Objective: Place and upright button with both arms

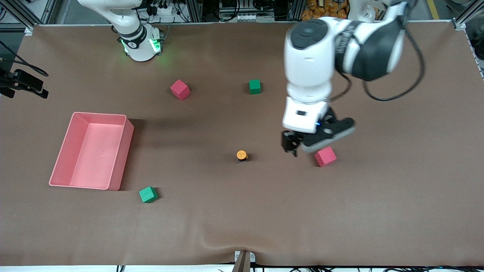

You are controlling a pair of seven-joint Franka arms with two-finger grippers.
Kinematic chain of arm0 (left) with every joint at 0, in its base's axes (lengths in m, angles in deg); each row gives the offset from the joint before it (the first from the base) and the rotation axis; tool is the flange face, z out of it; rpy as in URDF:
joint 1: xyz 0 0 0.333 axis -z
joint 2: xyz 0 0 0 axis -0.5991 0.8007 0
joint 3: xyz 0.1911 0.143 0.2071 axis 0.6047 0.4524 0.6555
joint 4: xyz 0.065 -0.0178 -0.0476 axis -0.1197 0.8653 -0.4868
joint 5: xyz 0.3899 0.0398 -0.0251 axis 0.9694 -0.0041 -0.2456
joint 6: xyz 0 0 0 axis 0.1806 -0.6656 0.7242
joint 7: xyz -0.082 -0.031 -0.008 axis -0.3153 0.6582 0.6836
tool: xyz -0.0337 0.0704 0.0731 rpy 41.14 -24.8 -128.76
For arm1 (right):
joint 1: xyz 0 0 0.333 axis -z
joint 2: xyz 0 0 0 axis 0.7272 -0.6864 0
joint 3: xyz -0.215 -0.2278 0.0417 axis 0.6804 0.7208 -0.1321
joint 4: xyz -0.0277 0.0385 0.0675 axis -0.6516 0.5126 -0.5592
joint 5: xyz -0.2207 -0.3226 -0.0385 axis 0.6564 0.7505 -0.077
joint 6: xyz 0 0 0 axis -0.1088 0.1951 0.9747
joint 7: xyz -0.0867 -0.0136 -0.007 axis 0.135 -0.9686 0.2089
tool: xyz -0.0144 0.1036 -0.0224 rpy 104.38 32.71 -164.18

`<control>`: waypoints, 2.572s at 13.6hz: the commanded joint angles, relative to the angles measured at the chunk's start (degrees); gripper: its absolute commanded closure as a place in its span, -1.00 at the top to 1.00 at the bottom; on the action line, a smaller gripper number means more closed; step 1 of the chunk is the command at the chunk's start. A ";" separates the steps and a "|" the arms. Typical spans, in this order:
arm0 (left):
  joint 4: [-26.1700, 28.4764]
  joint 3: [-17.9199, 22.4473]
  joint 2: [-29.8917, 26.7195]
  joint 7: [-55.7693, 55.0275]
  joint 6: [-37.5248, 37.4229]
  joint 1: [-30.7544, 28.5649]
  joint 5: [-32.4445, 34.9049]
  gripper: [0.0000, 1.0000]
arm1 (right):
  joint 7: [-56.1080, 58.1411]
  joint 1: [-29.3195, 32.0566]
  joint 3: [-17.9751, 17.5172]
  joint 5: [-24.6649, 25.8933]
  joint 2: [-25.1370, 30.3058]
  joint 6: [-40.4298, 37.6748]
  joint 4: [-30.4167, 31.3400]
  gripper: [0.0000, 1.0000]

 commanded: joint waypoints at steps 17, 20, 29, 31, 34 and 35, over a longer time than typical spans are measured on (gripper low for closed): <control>18.30 5.44 -27.20 56.74 -16.58 -21.05 -21.09 1.00 | -0.19 0.70 -0.57 -0.05 -0.20 -0.27 -0.73 1.00; 22.54 5.44 -30.47 59.56 -17.02 -22.64 -21.27 1.00 | -0.19 0.79 -0.57 -0.05 -0.20 -0.27 -0.73 1.00; 25.62 0.97 -31.88 58.88 -17.20 -22.64 -17.06 1.00 | -0.19 0.79 -0.57 -0.05 -0.20 -0.10 -0.82 1.00; 25.36 0.52 -31.44 58.87 -17.20 -24.21 -16.87 1.00 | -0.19 0.79 -0.57 -0.05 -0.20 -0.10 -0.82 1.00; 24.13 0.52 -30.82 59.75 -17.20 -25.54 -17.49 1.00 | -0.19 0.79 -0.57 -0.05 -0.20 -0.10 -0.82 1.00; 23.43 0.43 -30.56 59.66 -17.20 -26.32 -17.49 1.00 | -0.19 0.70 -0.57 -0.05 -0.20 -0.10 -0.82 1.00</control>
